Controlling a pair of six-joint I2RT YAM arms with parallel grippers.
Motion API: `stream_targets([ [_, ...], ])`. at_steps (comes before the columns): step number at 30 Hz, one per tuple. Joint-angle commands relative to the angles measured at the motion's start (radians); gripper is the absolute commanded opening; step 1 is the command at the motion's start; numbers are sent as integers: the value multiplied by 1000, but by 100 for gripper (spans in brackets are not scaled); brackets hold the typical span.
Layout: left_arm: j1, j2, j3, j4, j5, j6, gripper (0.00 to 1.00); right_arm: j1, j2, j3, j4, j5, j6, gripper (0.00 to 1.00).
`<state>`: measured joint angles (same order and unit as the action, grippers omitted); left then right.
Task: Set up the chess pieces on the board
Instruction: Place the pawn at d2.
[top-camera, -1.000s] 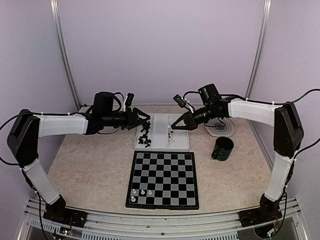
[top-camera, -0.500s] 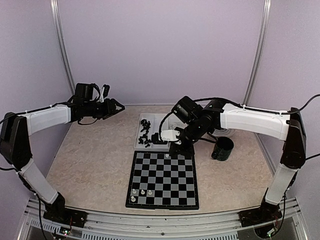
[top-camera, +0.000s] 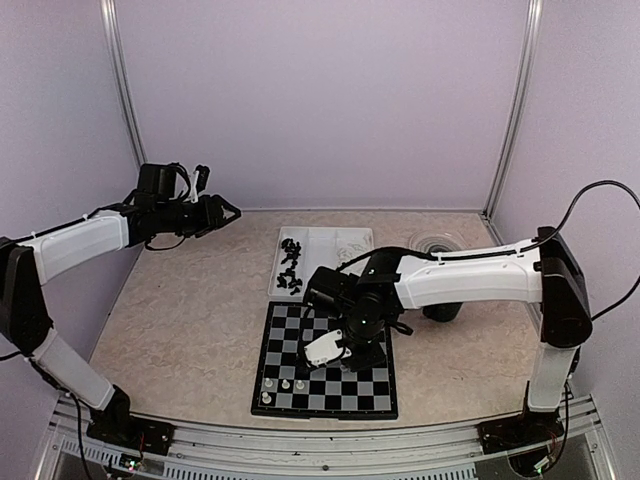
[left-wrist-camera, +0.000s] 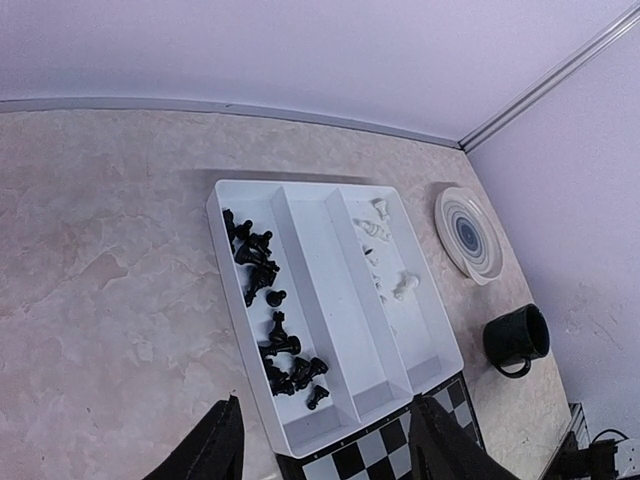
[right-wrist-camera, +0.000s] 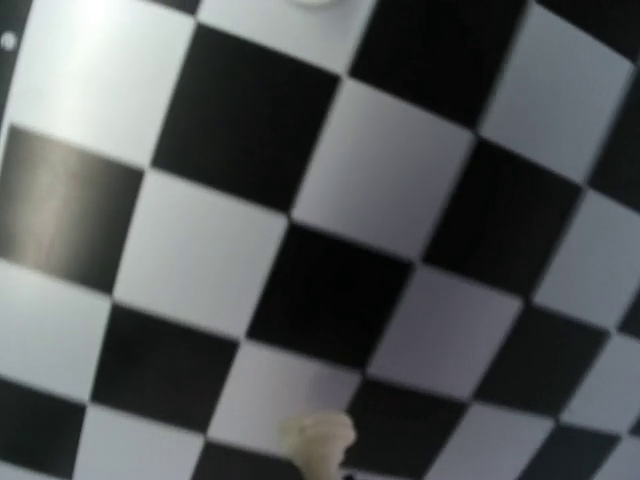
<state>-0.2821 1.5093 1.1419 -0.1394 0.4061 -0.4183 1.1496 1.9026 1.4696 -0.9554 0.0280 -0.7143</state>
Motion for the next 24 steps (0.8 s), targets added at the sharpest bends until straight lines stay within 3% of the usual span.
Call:
stream_targets([
  [1, -2, -34, -8, -1, -14, 3, 57, 42, 56, 69, -28, 14, 13, 0],
  [24, -8, -44, -11, -2, -14, 6, 57, 138, 200, 219, -56, -19, 34, 2],
])
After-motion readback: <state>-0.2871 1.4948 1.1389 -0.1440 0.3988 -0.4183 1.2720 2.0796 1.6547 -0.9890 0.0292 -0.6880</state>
